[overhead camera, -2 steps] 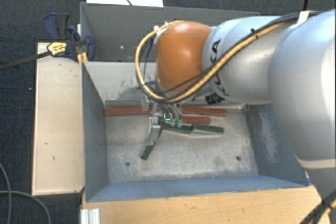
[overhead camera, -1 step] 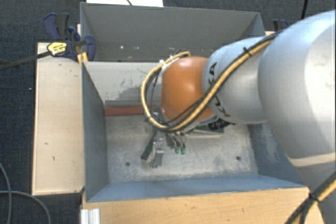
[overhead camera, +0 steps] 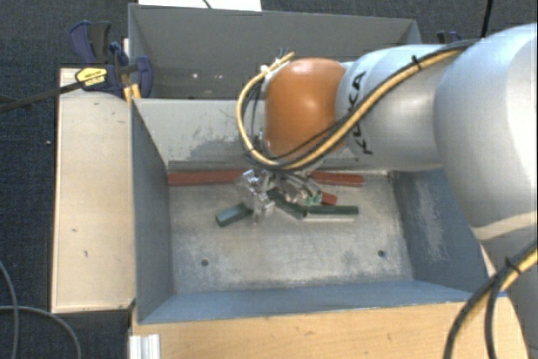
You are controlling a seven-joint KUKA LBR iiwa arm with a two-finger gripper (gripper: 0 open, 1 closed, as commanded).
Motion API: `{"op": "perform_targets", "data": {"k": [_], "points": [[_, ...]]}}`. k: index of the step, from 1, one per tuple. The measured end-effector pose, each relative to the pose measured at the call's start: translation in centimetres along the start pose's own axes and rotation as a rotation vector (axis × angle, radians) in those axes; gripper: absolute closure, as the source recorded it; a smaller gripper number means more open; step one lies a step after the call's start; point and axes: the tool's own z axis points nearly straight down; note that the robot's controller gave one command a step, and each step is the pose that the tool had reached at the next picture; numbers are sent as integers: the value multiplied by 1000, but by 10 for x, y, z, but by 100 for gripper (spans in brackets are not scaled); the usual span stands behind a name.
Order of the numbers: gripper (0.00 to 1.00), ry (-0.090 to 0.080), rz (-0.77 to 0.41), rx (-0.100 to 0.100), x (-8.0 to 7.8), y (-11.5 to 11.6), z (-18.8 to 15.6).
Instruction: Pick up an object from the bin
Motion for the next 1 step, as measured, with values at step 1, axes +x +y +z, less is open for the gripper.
{"op": "perform_targets", "data": {"k": [1], "points": [[100,0,1,0,0,0,0]]}}
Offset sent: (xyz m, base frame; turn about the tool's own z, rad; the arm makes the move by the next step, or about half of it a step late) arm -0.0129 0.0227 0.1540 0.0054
